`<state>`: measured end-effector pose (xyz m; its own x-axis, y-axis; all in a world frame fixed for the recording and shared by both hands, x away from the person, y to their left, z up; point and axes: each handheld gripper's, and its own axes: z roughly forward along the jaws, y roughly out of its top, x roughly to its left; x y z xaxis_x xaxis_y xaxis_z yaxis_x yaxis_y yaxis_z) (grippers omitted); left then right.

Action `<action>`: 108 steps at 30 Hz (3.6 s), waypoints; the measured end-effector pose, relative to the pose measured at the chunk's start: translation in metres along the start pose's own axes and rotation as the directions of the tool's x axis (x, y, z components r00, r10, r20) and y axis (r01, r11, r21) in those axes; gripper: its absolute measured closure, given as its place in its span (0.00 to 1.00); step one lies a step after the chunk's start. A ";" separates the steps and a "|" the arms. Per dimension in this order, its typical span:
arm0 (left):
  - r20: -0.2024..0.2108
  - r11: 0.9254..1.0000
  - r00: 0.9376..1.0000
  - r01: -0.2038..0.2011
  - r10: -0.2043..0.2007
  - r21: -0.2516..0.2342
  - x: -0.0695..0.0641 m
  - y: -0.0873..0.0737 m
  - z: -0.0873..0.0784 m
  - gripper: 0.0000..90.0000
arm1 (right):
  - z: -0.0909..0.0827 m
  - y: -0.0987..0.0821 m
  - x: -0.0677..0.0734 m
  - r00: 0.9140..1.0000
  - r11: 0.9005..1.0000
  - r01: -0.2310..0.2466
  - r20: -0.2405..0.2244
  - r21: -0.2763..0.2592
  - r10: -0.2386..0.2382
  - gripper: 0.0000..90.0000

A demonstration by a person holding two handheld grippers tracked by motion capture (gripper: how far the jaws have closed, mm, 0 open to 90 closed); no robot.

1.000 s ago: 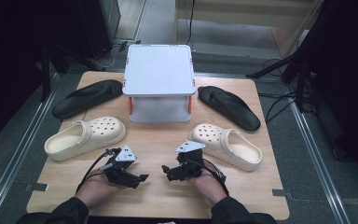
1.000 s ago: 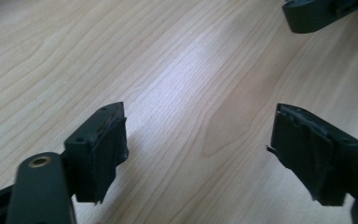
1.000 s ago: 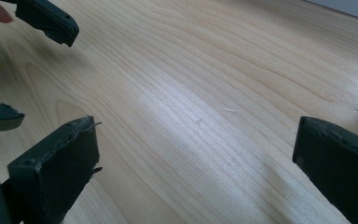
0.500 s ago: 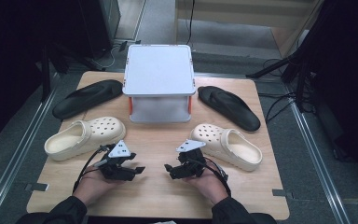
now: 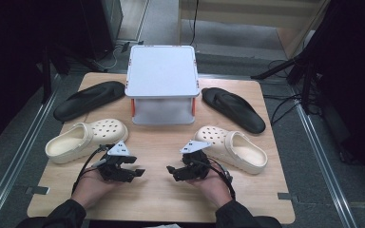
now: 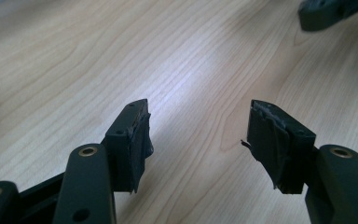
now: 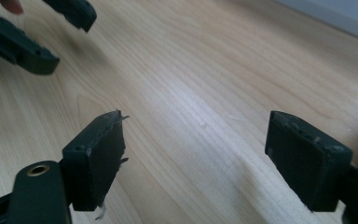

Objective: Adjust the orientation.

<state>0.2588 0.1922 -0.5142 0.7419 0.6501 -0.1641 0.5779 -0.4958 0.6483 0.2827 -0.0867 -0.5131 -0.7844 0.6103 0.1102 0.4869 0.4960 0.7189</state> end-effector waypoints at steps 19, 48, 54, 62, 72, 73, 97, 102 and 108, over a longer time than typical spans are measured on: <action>0.029 1.000 1.000 0.005 -0.005 -0.002 0.009 0.003 -0.020 0.45 | -0.010 0.002 -0.003 0.999 0.999 -0.031 -0.026 -0.039 0.030 0.44; -0.042 0.998 0.998 0.052 -0.053 -0.024 0.028 -0.005 -0.060 0.50 | -0.004 0.003 -0.002 0.998 1.000 -0.005 -0.058 -0.018 0.004 0.43; -0.063 0.997 0.995 0.072 -0.074 -0.029 0.034 -0.010 -0.071 0.51 | -0.001 0.006 -0.001 0.998 1.000 0.009 -0.066 -0.011 -0.009 0.43; -0.095 0.993 0.989 0.106 -0.110 -0.046 0.042 -0.020 -0.086 0.51 | 0.006 0.011 0.002 0.996 1.000 0.028 -0.080 0.004 -0.028 0.43; -0.094 0.987 0.984 0.143 -0.149 -0.069 0.054 -0.029 -0.104 0.51 | 0.013 0.015 0.005 0.994 0.998 0.054 -0.099 0.014 -0.053 0.43; -0.104 0.987 0.983 0.142 -0.149 -0.072 0.055 -0.030 -0.106 0.51 | 0.013 0.016 0.005 0.994 0.999 0.051 -0.100 0.016 -0.050 0.43; -0.174 0.971 0.957 0.217 -0.232 -0.101 0.110 -0.048 -0.125 0.53 | 0.016 0.015 0.008 0.993 0.998 0.063 -0.102 0.032 -0.059 0.43; -0.173 0.975 0.961 0.200 -0.213 -0.092 0.113 -0.043 -0.114 0.56 | 0.016 0.015 0.008 0.993 0.998 0.061 -0.102 0.035 -0.057 0.43; -0.156 0.981 0.969 0.183 -0.192 -0.071 0.118 -0.035 -0.104 0.64 | 0.018 0.015 0.009 0.993 0.997 0.068 -0.100 0.040 -0.063 0.43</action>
<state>0.2907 0.3461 -0.4794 0.5550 0.8148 -0.1674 0.6779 -0.3264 0.6587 0.2895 -0.0629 -0.5135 -0.8483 0.5127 0.1329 0.4477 0.5603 0.6969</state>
